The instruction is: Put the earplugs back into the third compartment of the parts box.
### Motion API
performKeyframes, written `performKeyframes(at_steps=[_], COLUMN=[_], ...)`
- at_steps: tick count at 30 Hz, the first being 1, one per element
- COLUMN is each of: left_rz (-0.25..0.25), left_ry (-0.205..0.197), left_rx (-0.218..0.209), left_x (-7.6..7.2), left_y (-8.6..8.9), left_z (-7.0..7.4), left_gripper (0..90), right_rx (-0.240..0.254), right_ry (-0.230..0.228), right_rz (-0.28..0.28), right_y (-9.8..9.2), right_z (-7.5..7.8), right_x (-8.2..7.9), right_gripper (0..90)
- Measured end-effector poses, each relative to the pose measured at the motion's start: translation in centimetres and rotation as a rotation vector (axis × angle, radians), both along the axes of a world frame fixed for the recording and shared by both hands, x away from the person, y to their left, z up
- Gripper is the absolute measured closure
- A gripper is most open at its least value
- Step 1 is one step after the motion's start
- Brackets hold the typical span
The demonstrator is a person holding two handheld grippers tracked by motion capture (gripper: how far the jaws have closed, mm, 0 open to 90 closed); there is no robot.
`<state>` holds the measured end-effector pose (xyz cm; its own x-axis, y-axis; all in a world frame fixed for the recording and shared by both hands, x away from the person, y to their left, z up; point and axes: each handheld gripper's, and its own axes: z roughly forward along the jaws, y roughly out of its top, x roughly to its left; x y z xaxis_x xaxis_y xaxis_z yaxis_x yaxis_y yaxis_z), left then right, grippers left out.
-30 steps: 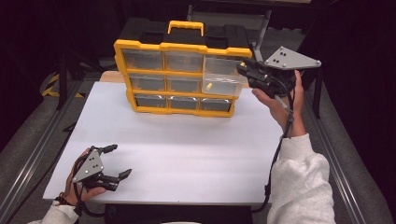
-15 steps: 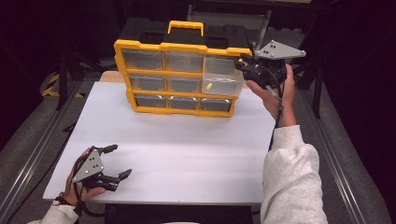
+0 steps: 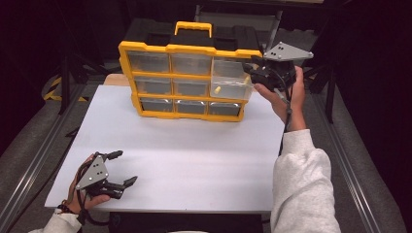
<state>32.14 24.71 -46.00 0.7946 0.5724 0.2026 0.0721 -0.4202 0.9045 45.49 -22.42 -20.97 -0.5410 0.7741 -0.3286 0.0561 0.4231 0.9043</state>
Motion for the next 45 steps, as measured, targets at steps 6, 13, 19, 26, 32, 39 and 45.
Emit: performKeyframes(at_steps=[6,13,19,26,32,39,45], left_rz=[0.002,0.000,0.002,0.004,0.007,0.006,0.007], left_ry=[-0.002,-0.003,-0.003,-0.005,-0.006,-0.005,-0.005], left_rx=[-0.001,-0.001,0.000,-0.002,-0.003,-0.002,-0.004], left_x=[0.0,0.0,-0.1,-0.1,-0.1,0.0,-0.1], left_y=[0.0,0.0,-0.1,-0.1,-0.1,-0.1,-0.1], left_z=[0.0,0.0,0.0,0.0,0.0,0.0,0.0], left_gripper=[6.9,6.9,7.1,7.1,7.1,7.1,7.1], right_rx=[0.031,0.049,0.049,0.057,0.037,0.049,0.023], right_ry=[-0.041,-0.114,-0.153,-0.177,-0.184,-0.176,-0.163], right_rz=[0.002,0.027,0.055,0.075,0.089,0.125,0.128], right_y=[-0.1,-0.2,0.0,-0.1,-0.1,-0.6,-0.7], right_z=[0.2,-0.2,-0.9,-2.3,-4.4,-7.7,-10.6], right_x=[-1.0,-3.6,-5.8,-7.9,-9.4,-11.2,-12.1], right_gripper=[53.7,43.2,40.3,37.6,33.8,28.5,23.7])
